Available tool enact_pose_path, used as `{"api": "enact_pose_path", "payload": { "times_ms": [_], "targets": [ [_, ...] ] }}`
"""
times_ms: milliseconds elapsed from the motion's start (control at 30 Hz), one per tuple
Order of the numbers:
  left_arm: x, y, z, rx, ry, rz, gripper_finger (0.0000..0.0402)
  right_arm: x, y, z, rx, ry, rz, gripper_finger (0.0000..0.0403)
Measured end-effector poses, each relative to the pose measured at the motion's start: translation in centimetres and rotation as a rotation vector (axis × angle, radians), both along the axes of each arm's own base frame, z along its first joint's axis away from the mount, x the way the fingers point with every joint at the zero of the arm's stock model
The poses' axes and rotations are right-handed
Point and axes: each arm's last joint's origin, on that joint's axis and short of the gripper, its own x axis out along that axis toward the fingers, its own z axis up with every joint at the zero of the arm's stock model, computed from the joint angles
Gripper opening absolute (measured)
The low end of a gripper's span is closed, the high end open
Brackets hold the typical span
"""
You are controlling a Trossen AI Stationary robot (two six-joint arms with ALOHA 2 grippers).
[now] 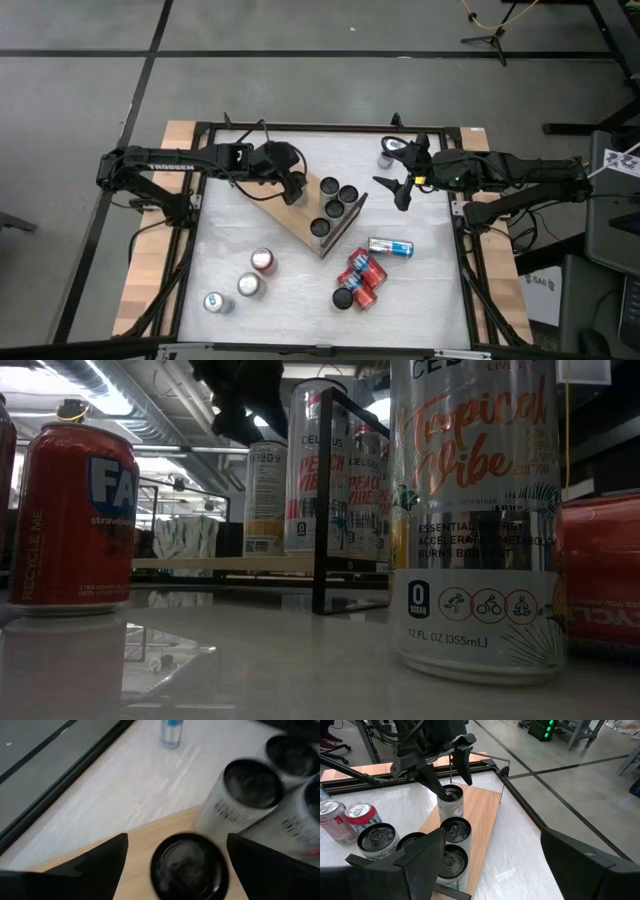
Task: Place canned beverage on shelf
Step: Put the top white-yellow soda can on the shelf aligned with the other white-yellow soda can
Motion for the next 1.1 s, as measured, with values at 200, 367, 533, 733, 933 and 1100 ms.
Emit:
{"api": "enact_pose_path", "payload": {
  "times_ms": [200,367,533,733,933,1100],
  "targets": [
    [0.7,0.0,0.8,0.013,-0.11,-0.002,0.0332,0.0,0.0,0.0,0.0,0.0,0.0,0.0324],
    [0.8,-0.1,0.8,0.014,-0.116,-0.009,0.0335,0.0,0.0,0.0,0.0,0.0,0.0,0.0324],
    [0.7,-0.7,0.7,0.016,-0.09,-0.032,0.0335,0.0,0.0,0.0,0.0,0.0,0.0,0.0324],
    [0.3,-1.1,0.3,0.06,-0.027,0.002,0.0331,0.0,0.0,0.0,0.0,0.0,0.0,0.0324],
    [0.6,-1.4,-0.2,0.063,0.0,-0.005,0.033,0.0,0.0,0.0,0.0,0.0,0.0,0.0324],
    [0.7,-1.5,-0.8,0.069,0.041,0.01,0.033,0.0,0.0,0.0,0.0,0.002,0.0,0.0324]
  ]
}}
